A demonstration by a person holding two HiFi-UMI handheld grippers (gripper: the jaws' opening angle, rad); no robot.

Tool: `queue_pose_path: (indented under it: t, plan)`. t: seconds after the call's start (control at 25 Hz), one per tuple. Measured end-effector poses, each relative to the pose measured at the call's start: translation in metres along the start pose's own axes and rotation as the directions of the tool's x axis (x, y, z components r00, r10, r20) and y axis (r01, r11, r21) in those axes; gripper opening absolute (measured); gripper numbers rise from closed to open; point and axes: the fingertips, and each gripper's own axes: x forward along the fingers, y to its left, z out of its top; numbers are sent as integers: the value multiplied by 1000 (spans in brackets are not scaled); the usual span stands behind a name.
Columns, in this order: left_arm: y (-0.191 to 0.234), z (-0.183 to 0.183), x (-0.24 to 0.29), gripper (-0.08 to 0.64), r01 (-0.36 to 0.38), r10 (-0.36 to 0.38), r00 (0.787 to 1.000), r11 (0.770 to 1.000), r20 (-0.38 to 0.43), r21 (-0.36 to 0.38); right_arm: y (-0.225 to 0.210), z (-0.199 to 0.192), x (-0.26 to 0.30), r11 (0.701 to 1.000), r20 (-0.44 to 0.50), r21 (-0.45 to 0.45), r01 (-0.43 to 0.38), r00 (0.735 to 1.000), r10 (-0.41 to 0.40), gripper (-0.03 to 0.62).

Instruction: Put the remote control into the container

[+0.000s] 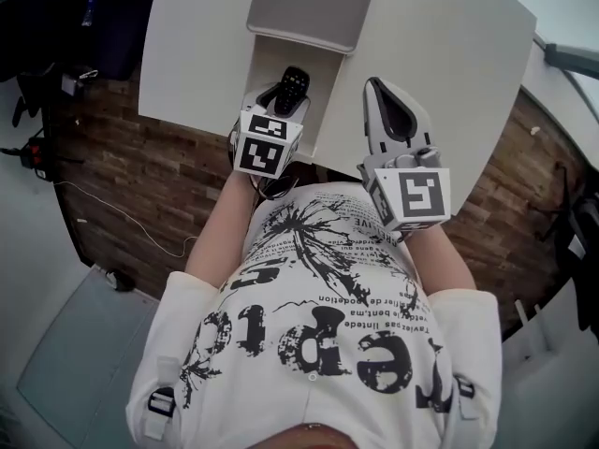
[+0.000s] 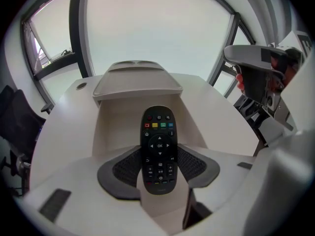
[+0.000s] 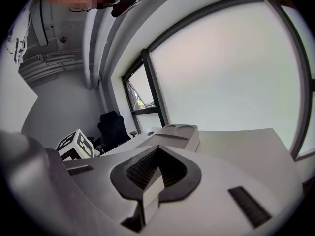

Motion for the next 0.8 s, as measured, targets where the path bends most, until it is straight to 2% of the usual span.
queue_pose_path:
  t: [0.52, 0.68, 0.8]
  plan:
    - [11, -5, 26, 235, 13, -20, 993, 998, -116, -67, -13, -7, 20, 1000, -34, 13, 13, 999, -12, 2]
    - [10, -7, 25, 235, 3, -10, 995, 997, -101, -72, -10, 1, 19, 999, -10, 17, 38, 999, -38, 2]
    - [14, -5, 27, 235, -19, 13, 999, 992, -48, -126, -9, 3, 17, 997, 5, 28, 70, 997, -71, 2]
